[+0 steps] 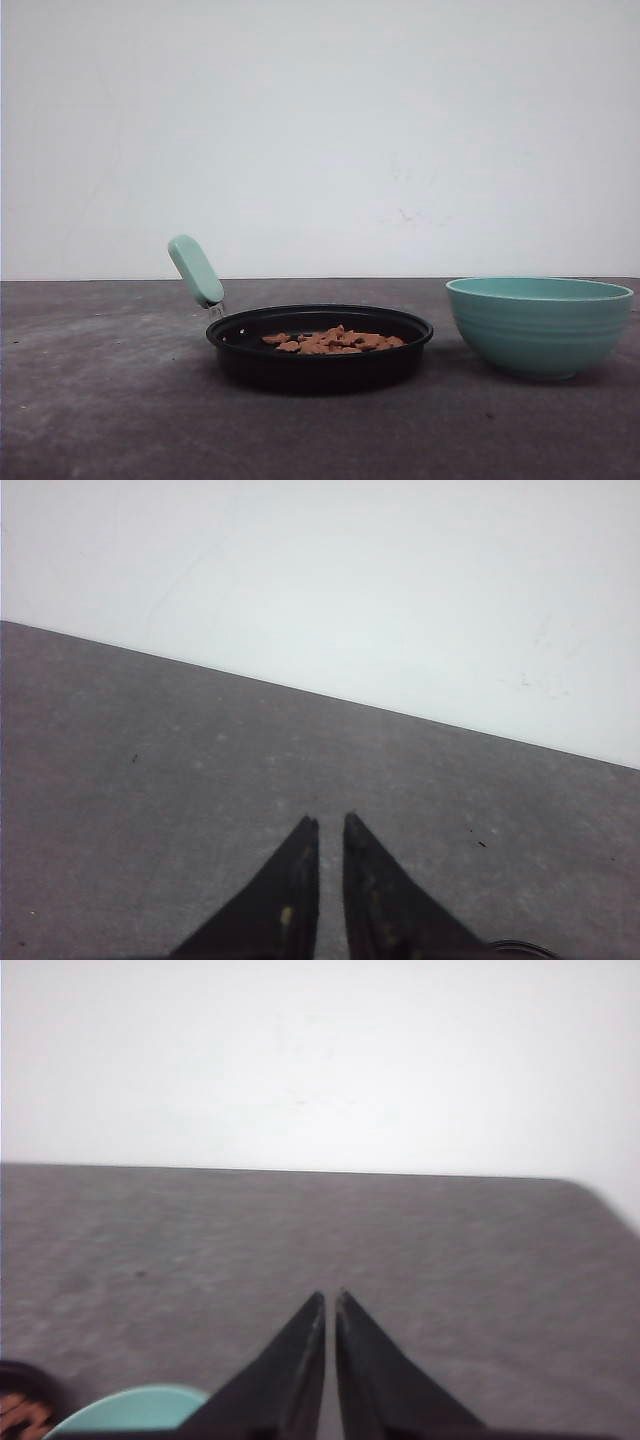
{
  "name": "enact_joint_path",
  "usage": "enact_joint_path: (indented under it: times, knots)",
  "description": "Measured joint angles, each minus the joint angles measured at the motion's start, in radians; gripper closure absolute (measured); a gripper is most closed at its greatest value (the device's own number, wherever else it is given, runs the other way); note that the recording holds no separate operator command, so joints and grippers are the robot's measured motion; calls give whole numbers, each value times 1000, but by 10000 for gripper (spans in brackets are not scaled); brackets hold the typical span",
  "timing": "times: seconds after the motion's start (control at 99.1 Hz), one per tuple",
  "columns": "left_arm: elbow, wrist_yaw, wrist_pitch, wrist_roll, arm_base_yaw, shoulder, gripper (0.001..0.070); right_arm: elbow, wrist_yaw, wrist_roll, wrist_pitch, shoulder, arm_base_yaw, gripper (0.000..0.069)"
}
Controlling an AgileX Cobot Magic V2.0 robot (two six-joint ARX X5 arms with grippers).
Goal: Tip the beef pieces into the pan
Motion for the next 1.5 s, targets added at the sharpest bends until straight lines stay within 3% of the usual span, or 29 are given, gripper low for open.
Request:
enact_joint_path:
  times: [0.141, 0.313, 0.414, 0.555, 0.787, 1.504]
  knots:
    - [0, 0, 0, 0, 0, 0, 692, -119, -82, 40, 2, -109, -82, 674]
    - [-1, -1, -1, 0, 0, -1, 692, -206, -112, 64, 40, -108, -116, 674]
    - [-1, -1, -3, 0, 0, -1, 692, -206, -90, 85, -53, -106, -79, 674]
    - [-1, -1, -1, 0, 0, -1, 692, -204, 28, 96, -56, -106, -2, 674]
    - [-1, -1, -2, 0, 0, -1, 692, -204, -17, 64, -58, -106, -12, 674]
    - [-1, -1, -2, 0, 0, -1, 692, -205, -18, 34, -43, -106, -12, 674]
